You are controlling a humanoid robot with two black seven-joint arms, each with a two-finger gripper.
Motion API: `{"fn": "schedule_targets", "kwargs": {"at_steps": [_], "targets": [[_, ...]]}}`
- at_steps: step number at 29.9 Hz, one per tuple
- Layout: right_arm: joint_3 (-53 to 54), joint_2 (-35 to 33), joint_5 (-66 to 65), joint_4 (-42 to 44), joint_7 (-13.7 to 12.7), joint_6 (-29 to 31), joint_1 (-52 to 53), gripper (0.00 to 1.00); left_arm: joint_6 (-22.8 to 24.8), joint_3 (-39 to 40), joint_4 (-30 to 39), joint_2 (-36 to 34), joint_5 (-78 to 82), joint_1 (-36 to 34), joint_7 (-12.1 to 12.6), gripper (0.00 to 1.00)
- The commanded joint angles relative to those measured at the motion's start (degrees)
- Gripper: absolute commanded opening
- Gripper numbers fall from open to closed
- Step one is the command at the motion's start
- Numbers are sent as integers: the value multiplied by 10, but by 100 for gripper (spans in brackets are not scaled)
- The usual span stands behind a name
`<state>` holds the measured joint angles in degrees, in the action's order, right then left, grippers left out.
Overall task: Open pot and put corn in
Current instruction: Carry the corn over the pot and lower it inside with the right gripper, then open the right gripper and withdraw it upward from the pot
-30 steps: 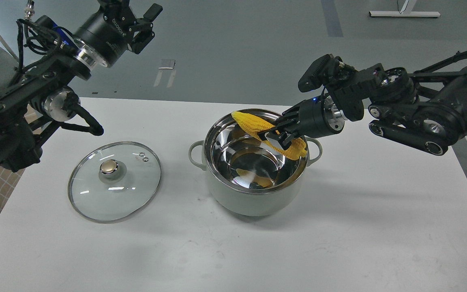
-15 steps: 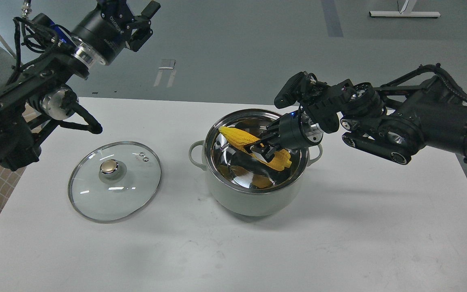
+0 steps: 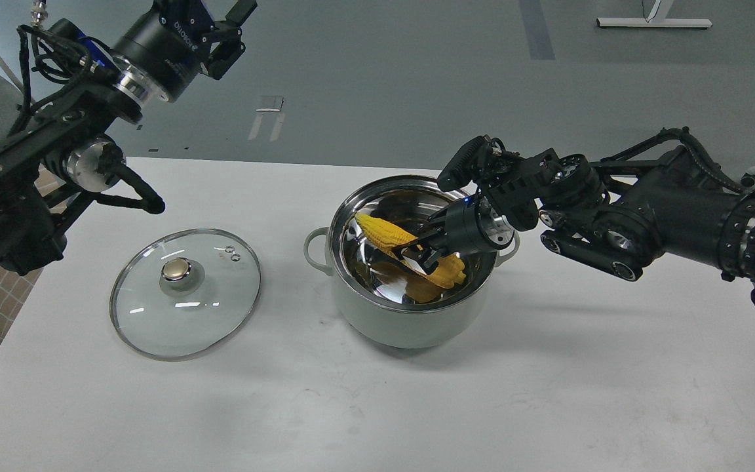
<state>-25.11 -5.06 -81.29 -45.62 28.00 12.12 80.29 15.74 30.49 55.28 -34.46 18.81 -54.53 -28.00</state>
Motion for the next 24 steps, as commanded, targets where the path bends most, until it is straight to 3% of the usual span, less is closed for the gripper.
{"fn": "schedule_targets", "kwargs": {"at_steps": [1,7,11,15,17,24], "targets": [[0,1,0,2,0,0,-1,37,0,0,0,-2,0,0,0,94],[0,0,0,2,0,0,0,52,0,0,0,-2,0,0,0,94],[0,-2,2,-1,0,0,0,75,0,0,0,-1,0,0,0,94],[2,-5,16,-3,0,0,6,84,0,0,0,-2,0,0,0,94],[8,-12,29,-6,0,0,18,94,1,0,0,-3,1,0,0,94],[52,-55,55,-10,0,2,75,98,1,1,0,-3,1,0,0,94]]}}
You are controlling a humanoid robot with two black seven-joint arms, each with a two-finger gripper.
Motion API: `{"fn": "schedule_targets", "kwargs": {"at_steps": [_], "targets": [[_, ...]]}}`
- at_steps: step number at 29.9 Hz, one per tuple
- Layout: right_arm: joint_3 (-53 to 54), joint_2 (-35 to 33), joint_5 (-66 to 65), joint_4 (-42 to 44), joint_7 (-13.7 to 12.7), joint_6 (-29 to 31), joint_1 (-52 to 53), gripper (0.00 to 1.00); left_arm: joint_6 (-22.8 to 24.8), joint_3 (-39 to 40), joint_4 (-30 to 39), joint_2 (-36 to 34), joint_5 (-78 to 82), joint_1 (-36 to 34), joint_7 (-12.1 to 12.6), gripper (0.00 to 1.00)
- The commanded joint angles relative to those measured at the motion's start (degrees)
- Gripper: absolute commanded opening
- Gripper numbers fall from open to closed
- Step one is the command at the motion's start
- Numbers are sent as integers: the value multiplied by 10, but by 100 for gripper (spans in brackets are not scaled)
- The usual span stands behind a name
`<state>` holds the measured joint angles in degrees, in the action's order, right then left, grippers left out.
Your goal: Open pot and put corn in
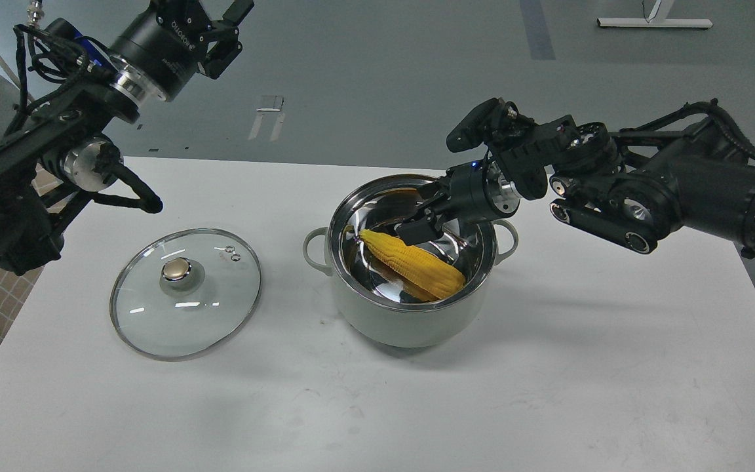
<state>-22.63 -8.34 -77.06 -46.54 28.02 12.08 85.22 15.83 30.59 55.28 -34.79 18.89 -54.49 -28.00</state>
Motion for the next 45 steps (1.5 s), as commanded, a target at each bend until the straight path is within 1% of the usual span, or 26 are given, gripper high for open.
{"fn": "schedule_targets", "kwargs": {"at_steps": [1,5,8,11,12,14,16,18,20,23,25,26,28,29,30,34,36,38,42,45], "targets": [[34,-28,18,-1,0,3,33,98,0,0,0,-1,0,0,0,94],[81,-81,74,6,0,5,79,99,0,-1,-3,1,0,-1,0,96],[104,-102,106,7,0,1,86,100,-1,-1,-5,2,0,0,0,97],[159,-137,164,23,0,0,79,100,-1,0,-7,3,0,0,0,97],[183,-151,194,32,0,-1,72,100,-1,0,-7,4,0,0,0,97],[209,-157,231,40,0,-1,55,100,0,1,-7,4,0,1,0,97],[272,-159,307,55,0,-3,5,100,1,1,-7,6,0,2,0,98],[324,-159,351,65,0,-5,-35,100,3,4,-8,8,-5,3,0,98],[357,-157,368,70,0,-7,-64,100,7,13,-12,11,-7,4,0,98],[441,-153,401,72,0,-7,-132,100,15,53,-31,22,-9,25,0,98],[509,-145,442,77,0,-7,-192,100,38,68,-49,34,-10,28,0,98],[509,-145,442,77,0,-7,-192,100,38,68,-49,34,-10,28,0,98],[568,-110,478,104,0,-6,-234,100,77,69,-58,44,-11,46,1,98],[580,-103,483,112,0,-5,-242,100,86,72,-61,46,-11,54,6,98],[603,-92,488,124,0,-5,-256,100,98,80,-68,53,-11,64,15,98],[657,-73,492,138,0,0,-297,100,108,94,-90,76,-11,78,43,98],[679,-48,492,145,0,6,-326,100,122,107,-115,103,-11,89,58,98],[695,-34,493,155,0,21,-341,100,122,115,-133,116,-11,95,66,98],[718,-12,495,182,0,72,-368,100,122,120,-163,133,-11,103,71,98],[721,-5,496,186,0,77,-379,100,122,120,-170,140,-17,116,71,98]]}}
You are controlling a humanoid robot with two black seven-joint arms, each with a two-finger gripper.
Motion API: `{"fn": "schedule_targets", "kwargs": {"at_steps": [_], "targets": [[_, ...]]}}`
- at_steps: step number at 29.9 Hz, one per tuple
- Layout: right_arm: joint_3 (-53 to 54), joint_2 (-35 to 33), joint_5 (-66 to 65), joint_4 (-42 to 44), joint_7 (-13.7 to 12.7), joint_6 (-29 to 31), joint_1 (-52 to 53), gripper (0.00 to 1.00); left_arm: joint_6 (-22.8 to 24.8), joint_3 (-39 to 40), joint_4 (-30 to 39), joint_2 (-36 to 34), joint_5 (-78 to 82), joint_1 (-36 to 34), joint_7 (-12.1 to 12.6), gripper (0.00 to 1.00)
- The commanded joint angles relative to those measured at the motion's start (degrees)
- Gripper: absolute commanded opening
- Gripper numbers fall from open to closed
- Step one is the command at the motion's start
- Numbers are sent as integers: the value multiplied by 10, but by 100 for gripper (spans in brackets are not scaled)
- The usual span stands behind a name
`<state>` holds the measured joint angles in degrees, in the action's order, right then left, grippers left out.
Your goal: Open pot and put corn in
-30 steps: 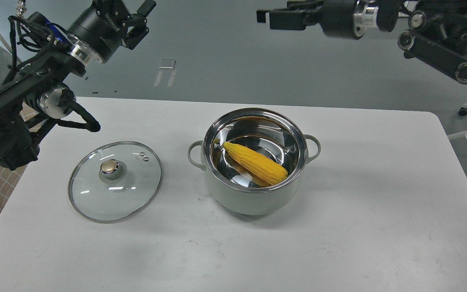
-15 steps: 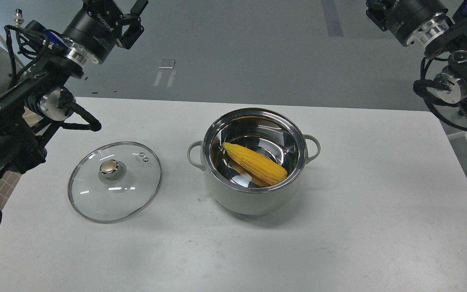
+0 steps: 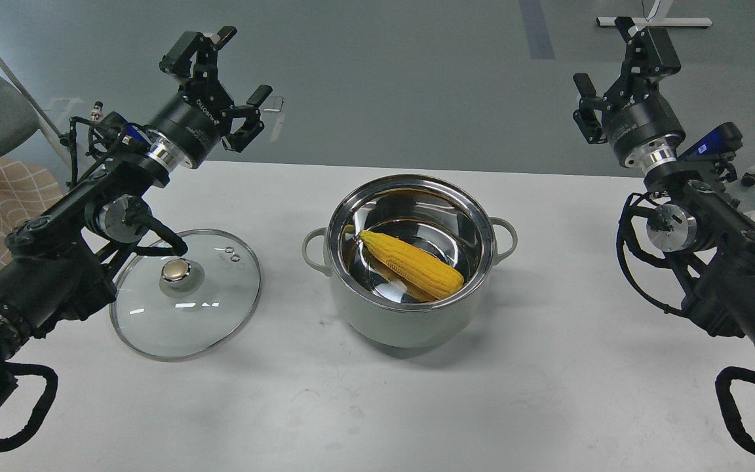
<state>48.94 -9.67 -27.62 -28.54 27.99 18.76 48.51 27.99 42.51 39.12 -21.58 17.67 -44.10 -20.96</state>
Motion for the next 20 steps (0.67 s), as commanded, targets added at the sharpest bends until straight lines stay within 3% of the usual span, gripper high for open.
{"fn": "schedule_targets", "kwargs": {"at_steps": [1,20], "targets": [[6,10,0,6,0,10,-15,100,0,1,-9,9,-6,16,0,98],[48,32,1,3,0,5,-38,100,0,13,-10,25,-6,30,0,98]]}}
